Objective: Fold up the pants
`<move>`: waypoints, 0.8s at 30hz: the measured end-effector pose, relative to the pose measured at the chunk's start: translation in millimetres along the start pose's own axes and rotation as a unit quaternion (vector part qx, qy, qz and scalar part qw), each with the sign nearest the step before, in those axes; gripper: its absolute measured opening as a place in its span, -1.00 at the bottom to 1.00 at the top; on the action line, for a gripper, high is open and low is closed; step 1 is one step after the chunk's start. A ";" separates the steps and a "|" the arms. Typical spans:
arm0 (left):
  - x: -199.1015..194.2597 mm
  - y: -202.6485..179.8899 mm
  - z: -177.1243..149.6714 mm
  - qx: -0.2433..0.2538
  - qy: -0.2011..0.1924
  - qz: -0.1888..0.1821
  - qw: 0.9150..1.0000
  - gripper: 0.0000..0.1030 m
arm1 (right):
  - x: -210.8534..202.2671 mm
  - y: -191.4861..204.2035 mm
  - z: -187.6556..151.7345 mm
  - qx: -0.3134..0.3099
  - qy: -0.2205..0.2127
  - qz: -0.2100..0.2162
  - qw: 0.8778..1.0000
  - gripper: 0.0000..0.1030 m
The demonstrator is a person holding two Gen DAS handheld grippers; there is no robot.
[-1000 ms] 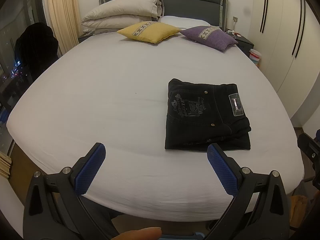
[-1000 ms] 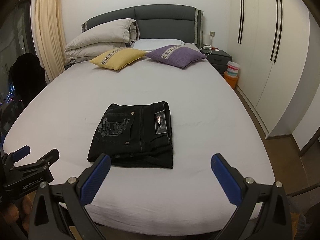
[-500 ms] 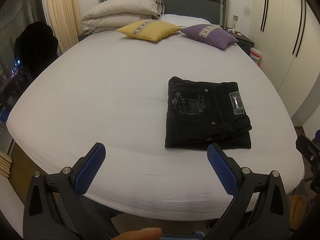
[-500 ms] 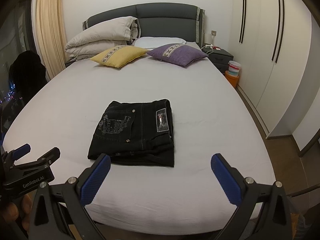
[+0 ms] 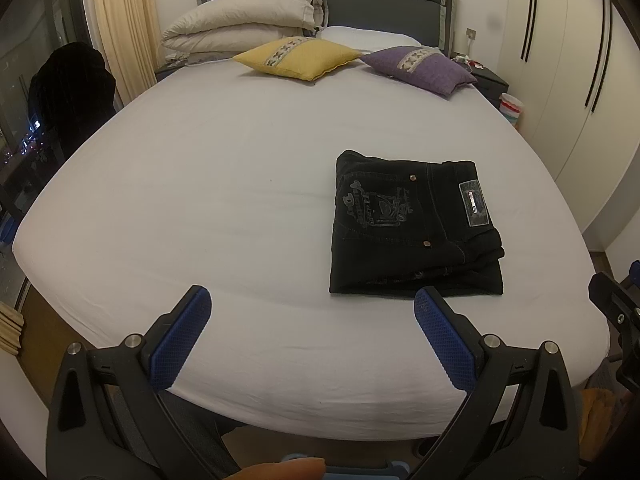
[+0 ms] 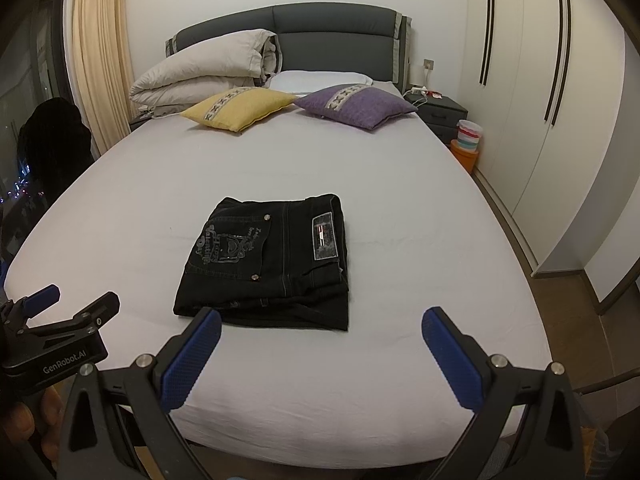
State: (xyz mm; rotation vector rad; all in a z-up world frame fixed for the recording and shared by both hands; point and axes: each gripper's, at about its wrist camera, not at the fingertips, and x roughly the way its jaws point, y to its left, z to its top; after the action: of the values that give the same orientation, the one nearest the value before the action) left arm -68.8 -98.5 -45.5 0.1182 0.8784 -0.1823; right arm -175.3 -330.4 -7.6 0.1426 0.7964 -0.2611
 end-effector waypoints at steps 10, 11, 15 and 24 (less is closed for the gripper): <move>2.8 -0.1 -2.9 0.001 0.003 0.001 1.000 1.00 | 5.3 -2.7 -6.6 -0.001 0.005 0.002 1.000 1.00; 2.8 -0.3 -2.7 0.001 0.003 0.001 1.000 1.00 | 6.1 -3.3 -7.4 -0.001 0.006 0.002 1.000 1.00; 3.1 -0.3 -2.7 0.001 0.003 0.001 1.000 1.00 | 6.5 -3.8 -7.1 -0.002 0.006 0.002 1.000 1.00; 4.6 0.0 -3.1 0.002 0.006 0.003 1.000 1.00 | 9.2 -3.3 -9.6 -0.003 0.009 0.003 1.000 1.00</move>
State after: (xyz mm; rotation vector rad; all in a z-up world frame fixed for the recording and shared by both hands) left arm -68.3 -98.5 -51.0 0.1254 0.8888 -0.1778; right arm -176.6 -333.0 -20.9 0.1414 0.8154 -0.2517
